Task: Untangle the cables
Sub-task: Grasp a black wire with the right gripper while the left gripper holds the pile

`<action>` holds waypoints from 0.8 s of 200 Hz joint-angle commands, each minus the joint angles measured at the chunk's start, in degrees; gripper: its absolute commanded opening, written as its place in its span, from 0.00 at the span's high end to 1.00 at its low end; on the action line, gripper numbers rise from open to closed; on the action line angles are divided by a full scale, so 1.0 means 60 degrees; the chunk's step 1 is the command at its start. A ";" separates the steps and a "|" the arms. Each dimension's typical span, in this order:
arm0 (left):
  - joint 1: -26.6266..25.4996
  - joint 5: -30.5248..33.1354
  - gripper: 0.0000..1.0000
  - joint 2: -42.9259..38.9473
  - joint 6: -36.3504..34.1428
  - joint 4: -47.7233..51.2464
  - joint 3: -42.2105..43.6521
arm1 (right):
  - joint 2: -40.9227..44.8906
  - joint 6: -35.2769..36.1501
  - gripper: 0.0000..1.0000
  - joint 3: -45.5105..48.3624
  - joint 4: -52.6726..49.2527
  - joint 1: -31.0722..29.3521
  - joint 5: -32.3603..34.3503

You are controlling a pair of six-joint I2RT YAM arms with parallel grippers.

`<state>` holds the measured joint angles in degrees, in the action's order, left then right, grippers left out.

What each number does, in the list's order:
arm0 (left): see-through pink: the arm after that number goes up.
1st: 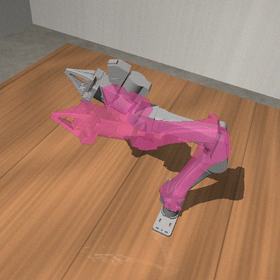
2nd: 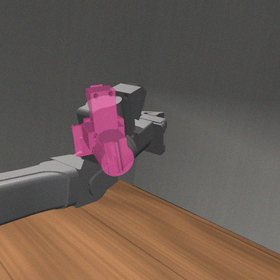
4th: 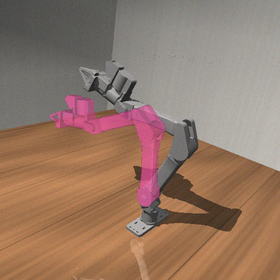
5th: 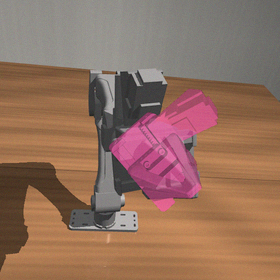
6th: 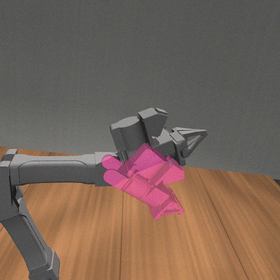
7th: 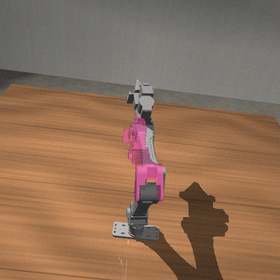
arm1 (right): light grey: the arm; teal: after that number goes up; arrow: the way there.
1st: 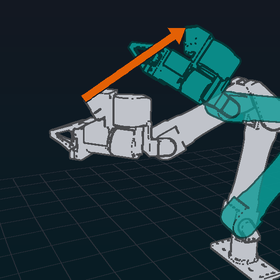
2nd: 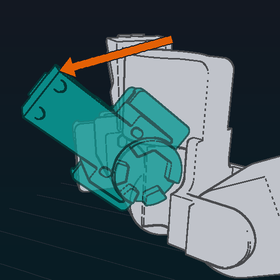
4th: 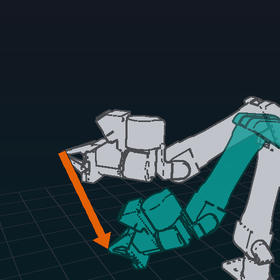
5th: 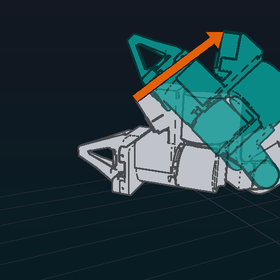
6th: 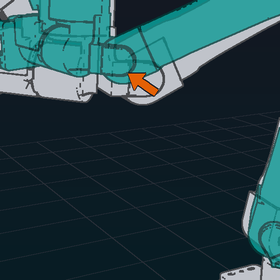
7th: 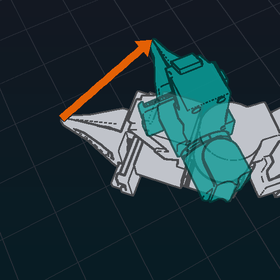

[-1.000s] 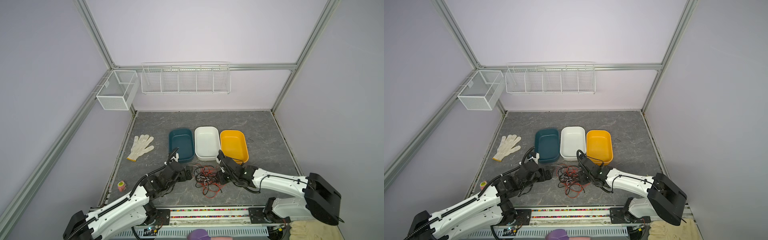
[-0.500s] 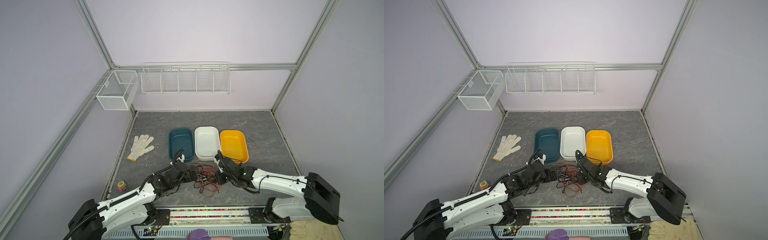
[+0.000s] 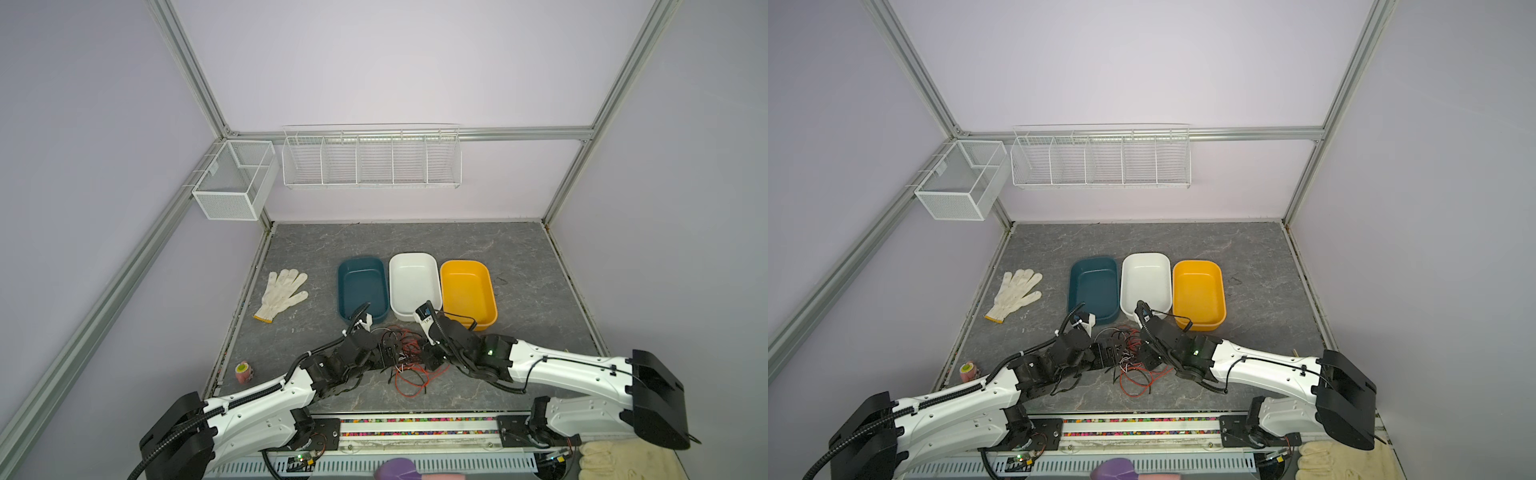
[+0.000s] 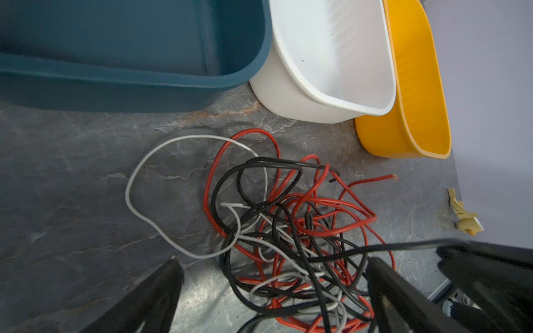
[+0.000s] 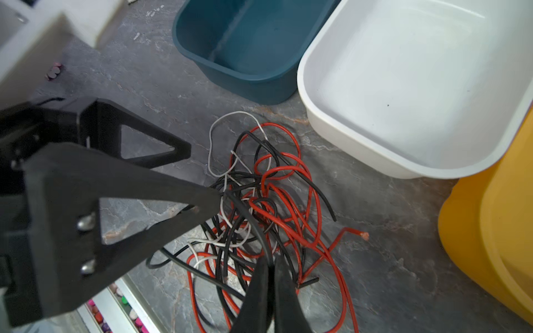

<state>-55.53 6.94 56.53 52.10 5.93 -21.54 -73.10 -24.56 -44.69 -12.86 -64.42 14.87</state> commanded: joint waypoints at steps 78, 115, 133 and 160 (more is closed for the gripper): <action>-0.0047 -0.0088 0.01 -0.0083 0.0290 -0.0587 0.0585 | 0.0561 0.0926 0.93 -0.1709 -0.0994 -0.0390 0.0866; -0.0047 -0.0044 0.01 -0.0303 0.0299 -0.0418 0.0660 | 0.0943 0.1151 0.93 -0.2076 -0.1169 -0.0670 0.1090; -0.0047 -0.0043 0.01 -0.0340 0.0316 -0.0418 0.0704 | 0.1077 0.1248 0.93 -0.2283 -0.1360 -0.0688 0.1166; -0.0047 -0.0070 0.01 -0.0302 0.0344 -0.0465 0.0762 | 0.1265 0.1345 0.93 -0.2529 -0.1543 -0.0706 0.1181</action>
<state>-55.53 6.15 55.11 52.75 3.31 -18.24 -67.35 -18.20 -57.67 -20.67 -68.36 20.62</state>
